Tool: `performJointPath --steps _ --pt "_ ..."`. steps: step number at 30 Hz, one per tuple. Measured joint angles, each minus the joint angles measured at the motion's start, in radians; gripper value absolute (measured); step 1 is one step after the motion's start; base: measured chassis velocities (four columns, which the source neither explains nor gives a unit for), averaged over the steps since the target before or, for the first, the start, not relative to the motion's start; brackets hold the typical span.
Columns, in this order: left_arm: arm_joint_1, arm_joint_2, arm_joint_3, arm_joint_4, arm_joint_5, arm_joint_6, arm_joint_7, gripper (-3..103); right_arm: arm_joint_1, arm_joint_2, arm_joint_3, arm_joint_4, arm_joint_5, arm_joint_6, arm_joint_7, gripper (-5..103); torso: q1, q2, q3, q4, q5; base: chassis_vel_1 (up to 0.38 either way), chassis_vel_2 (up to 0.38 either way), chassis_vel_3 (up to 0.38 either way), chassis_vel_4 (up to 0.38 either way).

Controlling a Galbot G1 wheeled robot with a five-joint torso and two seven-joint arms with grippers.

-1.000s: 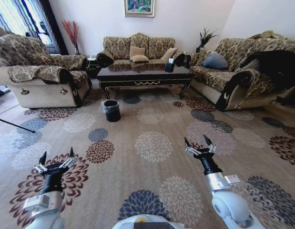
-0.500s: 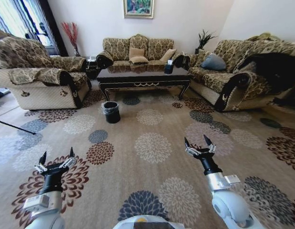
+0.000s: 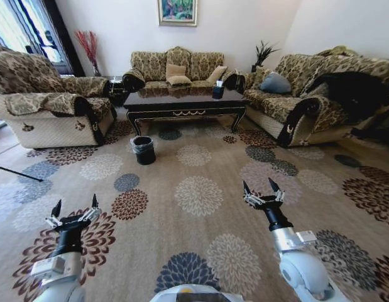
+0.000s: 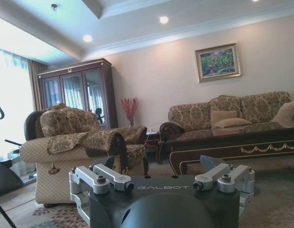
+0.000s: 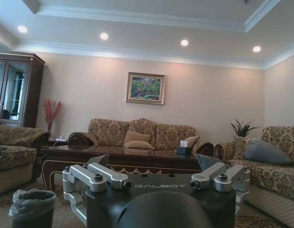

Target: Move to the front of the table and pick up the trash from the floor, then place it into the trash bin.

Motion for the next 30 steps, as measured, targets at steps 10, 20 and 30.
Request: performJointPath --steps 10,20,30 --pt "0.0 0.0 0.0 0.0 0.0 0.0 0.0 100 0.0 0.0 0.0 0.0 0.0 0.0 0.0 100 0.015 0.041 0.025 0.0001 0.0001 0.0 0.0 0.0 0.0" --pt "0.0 0.0 0.0 0.0 0.0 0.0 0.0 100 0.0 0.0 0.0 0.0 0.0 0.0 0.0 100 0.034 0.093 0.059 0.0002 0.0 0.0 0.0 0.0 0.0" --pt "0.0 0.0 0.0 0.0 0.0 0.0 0.0 100 0.0 0.0 0.0 0.0 0.0 0.0 0.0 100 0.049 0.133 0.084 0.0003 0.0 0.0 0.0 0.0 0.0"
